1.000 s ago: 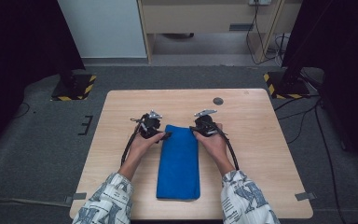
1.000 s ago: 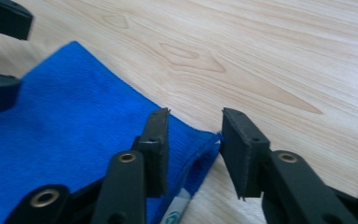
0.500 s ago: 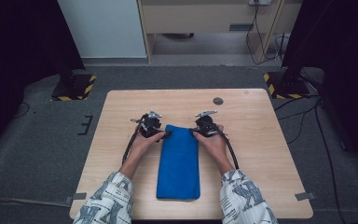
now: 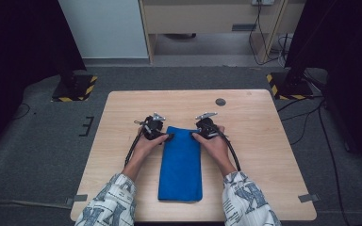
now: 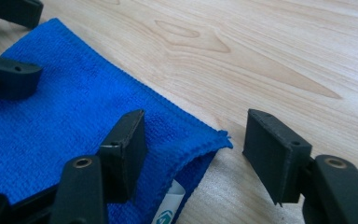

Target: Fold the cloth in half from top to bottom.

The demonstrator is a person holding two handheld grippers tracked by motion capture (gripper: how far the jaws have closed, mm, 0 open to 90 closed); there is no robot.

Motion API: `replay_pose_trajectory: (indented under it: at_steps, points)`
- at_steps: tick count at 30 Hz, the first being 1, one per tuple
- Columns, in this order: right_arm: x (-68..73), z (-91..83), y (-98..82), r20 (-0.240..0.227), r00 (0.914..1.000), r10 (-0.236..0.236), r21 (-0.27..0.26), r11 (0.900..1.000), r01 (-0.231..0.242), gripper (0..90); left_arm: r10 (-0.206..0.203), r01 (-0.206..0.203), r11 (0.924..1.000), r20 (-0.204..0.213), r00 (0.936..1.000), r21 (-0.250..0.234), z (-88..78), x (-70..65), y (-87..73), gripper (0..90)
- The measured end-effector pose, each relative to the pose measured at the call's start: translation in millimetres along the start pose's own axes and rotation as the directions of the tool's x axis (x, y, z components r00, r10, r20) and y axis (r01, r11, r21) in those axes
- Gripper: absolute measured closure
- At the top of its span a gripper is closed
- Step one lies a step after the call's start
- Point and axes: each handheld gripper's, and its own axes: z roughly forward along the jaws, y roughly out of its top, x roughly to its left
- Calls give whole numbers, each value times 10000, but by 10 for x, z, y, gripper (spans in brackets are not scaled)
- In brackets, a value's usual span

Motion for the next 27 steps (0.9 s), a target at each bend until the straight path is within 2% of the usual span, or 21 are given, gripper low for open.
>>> replay_pose_trajectory:
  at_steps: [2, 4, 8, 12, 16, 20, 27]
  points:
    - [-1, -4, 1, -89, 9999, -59, 39, 10000, 59, 398, 206, -206, 9997, -35, 9998, 100, -3, -12, 2, 279]
    - [-3, -11, 1, -152, 9998, -151, 48, 9999, 151, 445, 264, -263, 9995, -65, 9996, 182, -10, -31, 9, 313]
    - [1, -20, 4, -281, 9995, -134, 23, 9999, 135, 570, 447, -451, 9987, 160, 9989, 240, -26, -63, 18, 437]
    - [17, -23, 6, -517, 9986, -83, 14, 10000, 84, 701, 450, -464, 9985, 467, 9979, 291, -41, -80, 19, 598]
    - [45, -19, 6, -811, 9966, -139, 13, 9999, 141, 824, 370, -394, 9986, 654, 9972, 357, -50, -90, 16, 709]
    - [39, -19, 8, -973, 9952, -140, 9, 9999, 142, 855, 329, -359, 9986, 736, 9967, 393, -58, -97, 14, 795]
    - [48, -54, 28, -1008, 9946, -240, -115, 9997, 229, 864, 201, -219, 9995, 720, 9972, 246, -118, -96, 43, 837]
